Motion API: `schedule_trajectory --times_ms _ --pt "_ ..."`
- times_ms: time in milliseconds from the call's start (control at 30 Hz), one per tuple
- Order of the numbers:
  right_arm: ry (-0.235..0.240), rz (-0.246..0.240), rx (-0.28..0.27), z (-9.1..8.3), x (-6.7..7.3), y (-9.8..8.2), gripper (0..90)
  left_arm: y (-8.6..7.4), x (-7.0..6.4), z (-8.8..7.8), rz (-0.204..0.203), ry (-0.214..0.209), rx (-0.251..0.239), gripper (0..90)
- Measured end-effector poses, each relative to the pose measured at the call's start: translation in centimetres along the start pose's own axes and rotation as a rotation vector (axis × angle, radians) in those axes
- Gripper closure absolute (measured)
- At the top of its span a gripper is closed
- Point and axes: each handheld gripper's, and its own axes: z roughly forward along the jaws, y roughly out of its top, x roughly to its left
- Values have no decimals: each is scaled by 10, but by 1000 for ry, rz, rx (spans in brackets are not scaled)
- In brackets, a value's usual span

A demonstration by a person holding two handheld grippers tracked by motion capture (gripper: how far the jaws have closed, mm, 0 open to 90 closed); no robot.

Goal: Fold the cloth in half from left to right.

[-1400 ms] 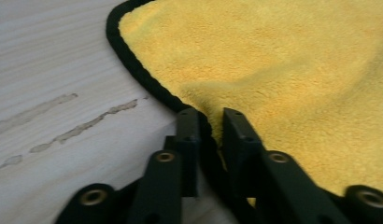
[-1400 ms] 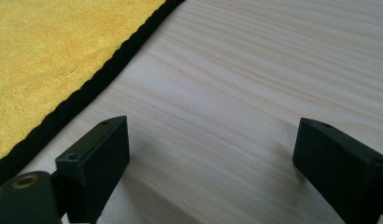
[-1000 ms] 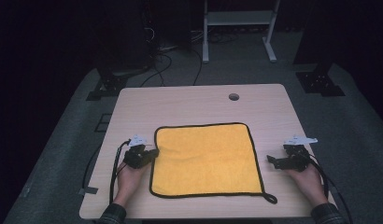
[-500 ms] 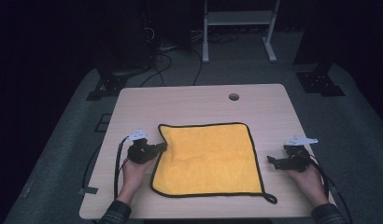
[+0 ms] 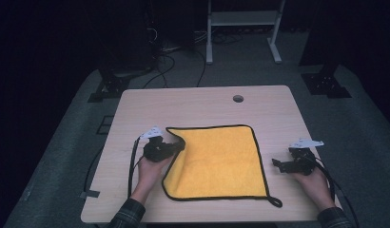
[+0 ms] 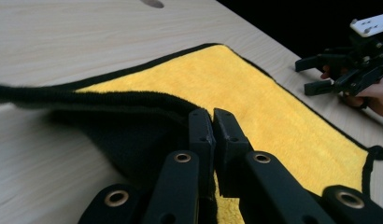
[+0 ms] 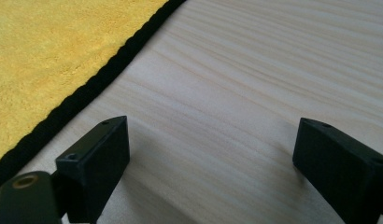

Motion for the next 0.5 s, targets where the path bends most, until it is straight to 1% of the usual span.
schedule_trajectory --times_ms 33,133,233,500 --pt "0 0 0 0 0 0 99 1 -1 3 8 -6 2 863" --pt "0 0 0 0 0 0 99 4 -5 12 7 -30 7 863" --pt "0 0 0 0 0 0 99 6 -10 22 16 -53 18 864" --pt "0 0 0 0 0 0 99 14 -21 43 29 -92 25 866"
